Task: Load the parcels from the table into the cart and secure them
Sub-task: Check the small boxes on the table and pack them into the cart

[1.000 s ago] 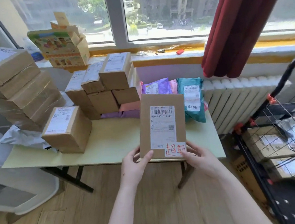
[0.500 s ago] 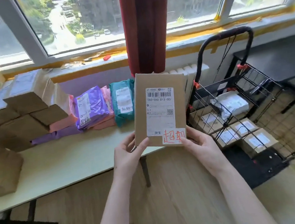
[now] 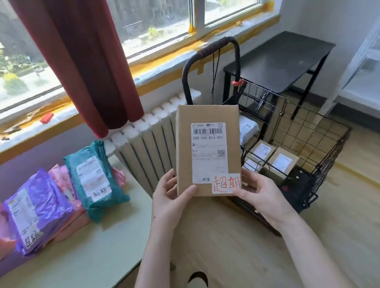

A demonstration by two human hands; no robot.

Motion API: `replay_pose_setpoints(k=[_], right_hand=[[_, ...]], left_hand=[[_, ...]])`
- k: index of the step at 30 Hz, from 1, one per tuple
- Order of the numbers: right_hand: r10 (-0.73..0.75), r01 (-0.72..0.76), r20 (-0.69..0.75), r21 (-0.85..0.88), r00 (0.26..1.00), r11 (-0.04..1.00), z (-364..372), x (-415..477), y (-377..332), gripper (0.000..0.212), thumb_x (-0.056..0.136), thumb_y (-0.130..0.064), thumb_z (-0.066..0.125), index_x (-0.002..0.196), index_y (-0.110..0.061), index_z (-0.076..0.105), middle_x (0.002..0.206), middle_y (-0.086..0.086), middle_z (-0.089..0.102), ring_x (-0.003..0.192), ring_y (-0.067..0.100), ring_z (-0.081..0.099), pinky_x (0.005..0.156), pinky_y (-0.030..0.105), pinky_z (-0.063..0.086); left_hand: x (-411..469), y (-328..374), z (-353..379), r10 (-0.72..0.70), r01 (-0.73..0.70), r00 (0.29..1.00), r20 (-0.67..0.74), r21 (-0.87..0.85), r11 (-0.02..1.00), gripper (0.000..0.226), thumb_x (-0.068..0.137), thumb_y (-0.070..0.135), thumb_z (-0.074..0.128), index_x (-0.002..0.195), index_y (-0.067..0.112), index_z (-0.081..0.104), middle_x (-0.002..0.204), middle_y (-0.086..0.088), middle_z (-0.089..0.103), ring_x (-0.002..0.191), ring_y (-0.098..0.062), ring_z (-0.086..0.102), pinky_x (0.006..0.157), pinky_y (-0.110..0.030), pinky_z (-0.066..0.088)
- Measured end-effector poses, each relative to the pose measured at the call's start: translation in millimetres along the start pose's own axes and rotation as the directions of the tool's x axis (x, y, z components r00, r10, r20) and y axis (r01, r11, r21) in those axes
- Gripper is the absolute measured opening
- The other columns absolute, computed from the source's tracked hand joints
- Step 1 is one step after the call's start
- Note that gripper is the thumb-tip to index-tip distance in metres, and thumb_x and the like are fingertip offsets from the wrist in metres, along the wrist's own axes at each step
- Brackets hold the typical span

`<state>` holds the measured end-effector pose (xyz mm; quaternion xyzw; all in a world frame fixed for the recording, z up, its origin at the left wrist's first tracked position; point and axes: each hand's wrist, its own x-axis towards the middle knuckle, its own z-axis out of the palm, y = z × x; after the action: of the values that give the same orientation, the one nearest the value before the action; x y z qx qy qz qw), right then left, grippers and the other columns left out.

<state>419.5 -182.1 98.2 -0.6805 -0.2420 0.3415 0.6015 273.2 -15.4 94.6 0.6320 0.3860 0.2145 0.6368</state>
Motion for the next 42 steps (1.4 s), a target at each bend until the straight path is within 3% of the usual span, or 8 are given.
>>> replay_pose_setpoints(k=[9, 17, 20, 23, 28, 32, 38, 42], right_hand=[[0.088, -0.093, -0.226, -0.012, 0.97, 0.996, -30.7, 55.1, -3.2, 0.084, 0.077, -0.004, 0.078, 0.144, -0.031, 0.036, 0.126, -0.001, 0.062, 0.111, 0.005, 0.063, 0.091, 0.025, 0.053], [0.178, -0.186, -0.349, 0.009, 0.92, 0.982, -83.3, 75.7, 13.0, 0.081, 0.082, 0.004, 0.071, 0.148, -0.027, 0.035, 0.12, -0.009, 0.066, 0.106, 0.004, 0.065, 0.093, 0.035, 0.054], [0.185, -0.189, -0.389, 0.028, 0.902, 0.982, -109.3, 86.4, 23.1, 0.078, 0.082, 0.006, 0.069, 0.142, -0.034, 0.039, 0.12, -0.005, 0.066, 0.104, 0.005, 0.066, 0.089, 0.022, 0.053], [0.197, -0.191, -0.462, 0.059, 0.865, 0.98, -141.3, 106.2, 34.8, 0.055, 0.089, -0.006, 0.066, 0.123, -0.047, 0.052, 0.128, -0.005, 0.063, 0.114, 0.01, 0.062, 0.099, 0.039, 0.051], [0.215, -0.249, -0.645, 0.039, 0.733, 0.968, -197.7, 140.4, 48.5, 0.015, 0.09, -0.025, 0.066, 0.104, -0.029, 0.065, 0.103, -0.01, 0.071, 0.096, 0.011, 0.069, 0.089, 0.045, 0.055], [0.267, -0.33, -0.66, 0.031, 0.703, 0.944, -238.8, 163.5, 62.9, 0.028, 0.089, -0.028, 0.067, 0.112, -0.015, 0.06, 0.113, 0.002, 0.068, 0.102, 0.016, 0.065, 0.091, 0.044, 0.054], [0.373, -0.438, -0.607, 0.045, 0.701, 0.898, -296.1, 190.5, 86.3, 0.051, 0.091, -0.018, 0.065, 0.138, -0.013, 0.047, 0.113, -0.003, 0.061, 0.102, 0.014, 0.058, 0.09, 0.033, 0.049], [0.466, -0.527, -0.537, 0.046, 0.703, 0.848, -312.1, 207.2, 112.4, 0.062, 0.09, -0.014, 0.064, 0.145, -0.022, 0.038, 0.125, -0.003, 0.059, 0.11, 0.017, 0.059, 0.096, 0.038, 0.049]], left_hand=[[110.4, 14.0, 44.4, 0.004, -0.067, 0.943, 0.331, 0.179, 0.982, 0.091, 0.059, 0.066, 0.071, 0.141, 0.044, 0.037, 0.109, 0.007, 0.068, 0.099, -0.005, 0.065, 0.086, -0.026, 0.052], [163.0, 11.5, 115.0, -0.063, -0.065, 0.859, 0.508, 0.23, 0.971, 0.074, 0.061, 0.068, 0.062, 0.132, 0.052, 0.045, 0.107, 0.007, 0.069, 0.101, -0.008, 0.065, 0.087, -0.025, 0.048], [179.6, 12.2, 146.2, -0.093, -0.043, 0.845, 0.526, 0.24, 0.97, 0.064, 0.068, 0.062, 0.062, 0.13, 0.053, 0.048, 0.097, 0.007, 0.072, 0.096, -0.005, 0.066, 0.088, -0.027, 0.048], [198.0, 8.5, 183.5, -0.117, -0.013, 0.832, 0.542, 0.231, 0.973, 0.06, 0.074, 0.057, 0.063, 0.131, 0.045, 0.053, 0.096, 0.004, 0.074, 0.094, -0.008, 0.069, 0.09, -0.033, 0.052], [223.4, 3.0, 250.2, -0.172, 0.028, 0.834, 0.524, 0.271, 0.962, 0.057, 0.079, 0.054, 0.067, 0.132, 0.035, 0.056, 0.1, 0.005, 0.073, 0.093, -0.008, 0.069, 0.085, -0.034, 0.054], [241.5, -0.6, 302.8, -0.203, 0.044, 0.832, 0.516, 0.304, 0.952, 0.034, 0.092, 0.038, 0.061, 0.125, 0.029, 0.06, 0.107, 0.0, 0.071, 0.091, -0.013, 0.069, 0.065, -0.024, 0.052], [268.2, -16.2, 377.2, -0.285, 0.035, 0.842, 0.458, 0.481, 0.876, 0.049, 0.092, 0.043, 0.058, 0.131, 0.016, 0.051, 0.123, 0.0, 0.06, 0.105, -0.018, 0.059, 0.067, -0.025, 0.047], [288.1, -32.3, 405.6, -0.383, 0.095, 0.822, 0.421, 0.561, 0.822, 0.045, 0.087, 0.047, 0.062, 0.118, 0.017, 0.049, 0.118, -0.001, 0.061, 0.1, -0.016, 0.06, 0.073, -0.031, 0.051]])
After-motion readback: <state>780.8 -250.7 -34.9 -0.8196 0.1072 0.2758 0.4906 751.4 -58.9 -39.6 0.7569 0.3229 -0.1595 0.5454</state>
